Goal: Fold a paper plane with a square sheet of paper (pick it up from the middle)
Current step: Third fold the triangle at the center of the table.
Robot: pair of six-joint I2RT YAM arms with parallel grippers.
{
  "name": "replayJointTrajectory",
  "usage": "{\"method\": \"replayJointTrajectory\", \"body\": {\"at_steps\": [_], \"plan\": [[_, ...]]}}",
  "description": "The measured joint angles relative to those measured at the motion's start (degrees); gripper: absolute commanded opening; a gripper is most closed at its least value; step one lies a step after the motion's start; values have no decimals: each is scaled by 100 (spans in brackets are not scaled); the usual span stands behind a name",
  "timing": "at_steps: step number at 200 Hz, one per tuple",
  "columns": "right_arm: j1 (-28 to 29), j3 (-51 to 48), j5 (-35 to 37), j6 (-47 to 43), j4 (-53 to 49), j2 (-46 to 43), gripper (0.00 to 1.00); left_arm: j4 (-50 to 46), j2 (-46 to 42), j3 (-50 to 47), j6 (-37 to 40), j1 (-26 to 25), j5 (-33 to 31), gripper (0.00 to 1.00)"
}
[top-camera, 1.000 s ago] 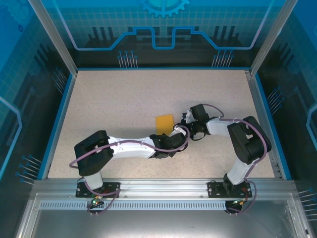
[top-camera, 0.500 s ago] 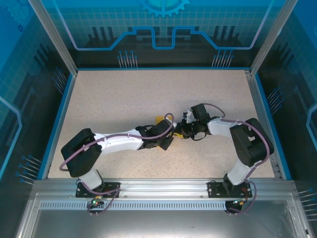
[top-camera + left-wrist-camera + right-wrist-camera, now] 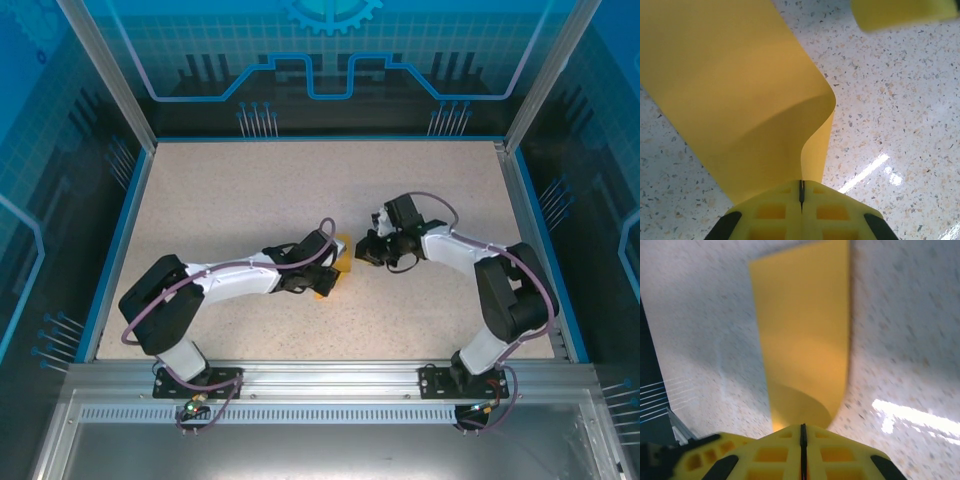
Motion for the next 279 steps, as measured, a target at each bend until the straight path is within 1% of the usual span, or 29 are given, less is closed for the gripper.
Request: {"method": "replayJointTrajectory", "body": {"at_steps": [80, 117, 157, 222, 279], "plan": [[136, 1207, -118, -232, -179, 1537, 9, 55, -28, -68, -15, 264, 330, 0], [162, 1606, -66, -389, -420, 1987, 8, 96, -28, -68, -44, 393, 448, 0], [162, 1694, 122, -553, -673, 2092, 8, 101, -17, -68, -42, 542, 568, 0], [173, 1694, 142, -647, -680, 2092, 8, 120, 138, -68, -39, 813, 691, 0], [179, 1694, 146, -647, -680, 2092, 9, 116, 291, -61, 11, 879, 756, 0]]}}
